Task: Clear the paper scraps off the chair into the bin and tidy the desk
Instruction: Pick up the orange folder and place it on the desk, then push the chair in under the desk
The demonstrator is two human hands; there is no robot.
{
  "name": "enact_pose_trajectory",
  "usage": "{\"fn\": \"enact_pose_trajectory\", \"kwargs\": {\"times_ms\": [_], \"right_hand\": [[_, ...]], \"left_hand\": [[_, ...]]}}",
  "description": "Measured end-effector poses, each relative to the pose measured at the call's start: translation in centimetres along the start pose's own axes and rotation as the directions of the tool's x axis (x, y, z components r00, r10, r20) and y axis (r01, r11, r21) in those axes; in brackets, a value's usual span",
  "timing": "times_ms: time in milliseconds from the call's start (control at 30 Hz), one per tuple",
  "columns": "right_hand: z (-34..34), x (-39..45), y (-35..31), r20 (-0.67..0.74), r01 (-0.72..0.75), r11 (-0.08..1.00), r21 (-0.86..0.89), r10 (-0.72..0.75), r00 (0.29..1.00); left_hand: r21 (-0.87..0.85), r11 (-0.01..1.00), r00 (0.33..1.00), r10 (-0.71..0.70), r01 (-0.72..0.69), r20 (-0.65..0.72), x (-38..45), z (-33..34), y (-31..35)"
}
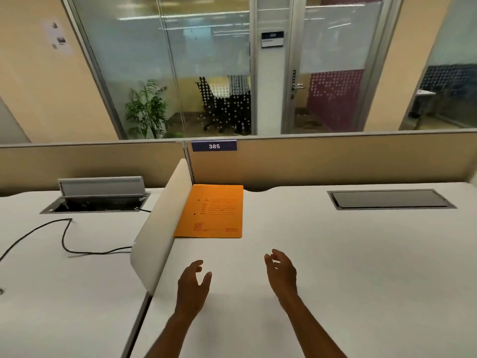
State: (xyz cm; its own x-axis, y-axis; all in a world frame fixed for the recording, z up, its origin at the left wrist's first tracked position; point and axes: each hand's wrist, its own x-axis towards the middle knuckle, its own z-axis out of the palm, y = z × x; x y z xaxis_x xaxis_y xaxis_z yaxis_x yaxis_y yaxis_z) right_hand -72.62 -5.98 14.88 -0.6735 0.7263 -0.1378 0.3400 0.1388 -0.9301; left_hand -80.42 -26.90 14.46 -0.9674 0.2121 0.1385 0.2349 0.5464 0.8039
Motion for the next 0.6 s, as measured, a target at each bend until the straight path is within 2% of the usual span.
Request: {"fn": "enact_pose_trajectory", "kwargs": {"times_ms": [333, 600], "right_hand": [[-6.8, -15.4, 3.0, -0.104, 0.048, 0.997, 0.067, -0.041, 0.994], [-13.7, -25.6, 6.1, -0.151, 0.007, 0.997, 0.071, 0.003, 0.988]], "left_hand": [[-0.144, 0.989, 0.996, -0.03, 0.042, 0.079, -13.9, -3.2, 0.5], [-0.295, 0.946, 0.978, -0.08, 0.135, 0.192, -24.1, -3.2, 3.4]]}}
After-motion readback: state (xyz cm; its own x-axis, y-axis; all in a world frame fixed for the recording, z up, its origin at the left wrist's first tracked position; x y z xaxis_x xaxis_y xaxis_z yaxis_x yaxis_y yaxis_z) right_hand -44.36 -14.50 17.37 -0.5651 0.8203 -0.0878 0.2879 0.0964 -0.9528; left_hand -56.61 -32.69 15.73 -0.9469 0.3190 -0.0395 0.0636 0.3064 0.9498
